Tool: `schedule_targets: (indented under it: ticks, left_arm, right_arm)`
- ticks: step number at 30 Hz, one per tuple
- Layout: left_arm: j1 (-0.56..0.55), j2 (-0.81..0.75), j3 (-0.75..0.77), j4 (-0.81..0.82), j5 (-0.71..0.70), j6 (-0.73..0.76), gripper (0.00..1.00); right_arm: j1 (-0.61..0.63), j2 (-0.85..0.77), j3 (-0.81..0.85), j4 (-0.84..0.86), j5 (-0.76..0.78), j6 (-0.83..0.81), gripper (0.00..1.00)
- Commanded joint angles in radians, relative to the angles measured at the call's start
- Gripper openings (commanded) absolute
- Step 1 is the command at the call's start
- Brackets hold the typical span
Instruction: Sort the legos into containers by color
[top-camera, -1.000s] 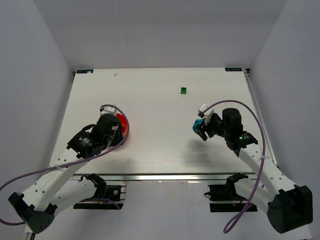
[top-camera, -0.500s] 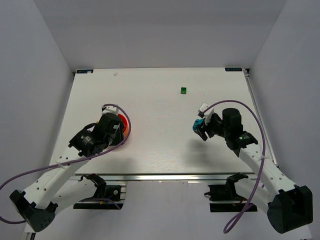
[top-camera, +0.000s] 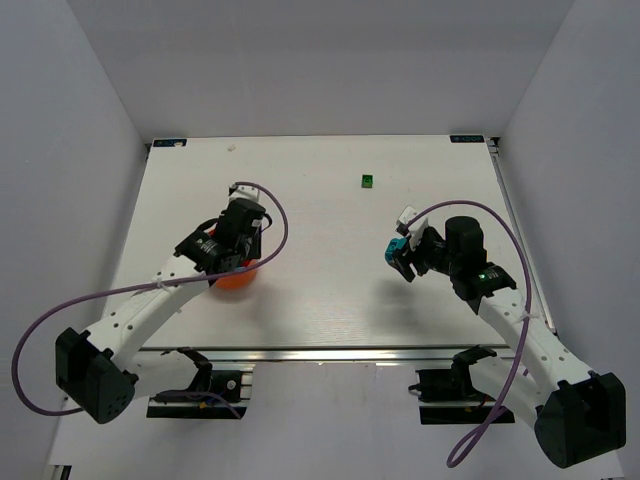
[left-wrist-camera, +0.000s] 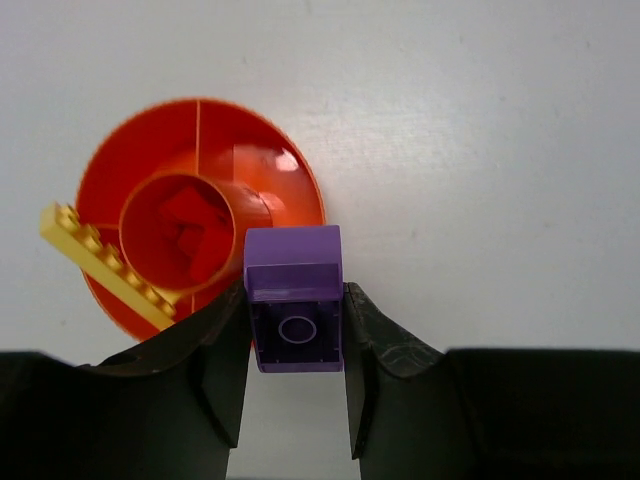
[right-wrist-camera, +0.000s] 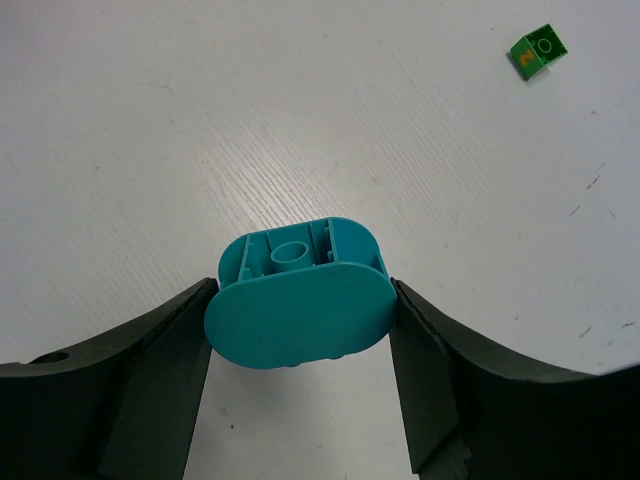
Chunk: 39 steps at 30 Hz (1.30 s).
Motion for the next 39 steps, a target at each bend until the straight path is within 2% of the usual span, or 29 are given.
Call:
schedule_targets:
  ticks: [1, 5, 7, 9, 16, 21, 25, 35, 39]
  left_arm:
    - [0.020, 0.011, 0.034, 0.179, -0.101, 0.100, 0.00]
    - [0.031, -0.014, -0.021, 0.359, -0.077, 0.256, 0.00]
    - [0.049, -0.029, -0.060, 0.444, -0.011, 0.311, 0.00]
    - [0.061, -0.034, -0.087, 0.485, 0.073, 0.400, 0.00]
    - [0.130, 0.017, -0.127, 0.521, 0.282, 0.517, 0.00]
    - [0.184, 0.000, -0.186, 0.592, 0.342, 0.537, 0.00]
    - [0.221, 0.022, -0.196, 0.585, 0.383, 0.540, 0.00]
    - [0.281, 0.086, -0.206, 0.620, 0.411, 0.542, 0.00]
    - [0.291, 0.092, -0.221, 0.632, 0.419, 0.539, 0.03]
  right_arm:
    - [-0.003, -0.019, -0.008, 0.031, -0.021, -0.004, 0.00]
    - [-0.003, -0.018, -0.008, 0.028, -0.021, -0.008, 0.00]
    - [-0.005, -0.015, -0.007, 0.026, -0.024, -0.010, 0.00]
    - [-0.003, -0.015, -0.007, 0.023, -0.028, -0.010, 0.00]
    - [-0.006, -0.018, -0.007, 0.023, -0.032, -0.013, 0.00]
    - [-0.006, -0.018, -0.007, 0.019, -0.035, -0.015, 0.00]
    - [-0.005, -0.019, -0.007, 0.019, -0.041, -0.018, 0.00]
    - [-0.008, -0.024, -0.005, 0.017, -0.049, -0.021, 0.00]
    - [-0.008, -0.027, -0.005, 0.015, -0.052, -0.021, 0.00]
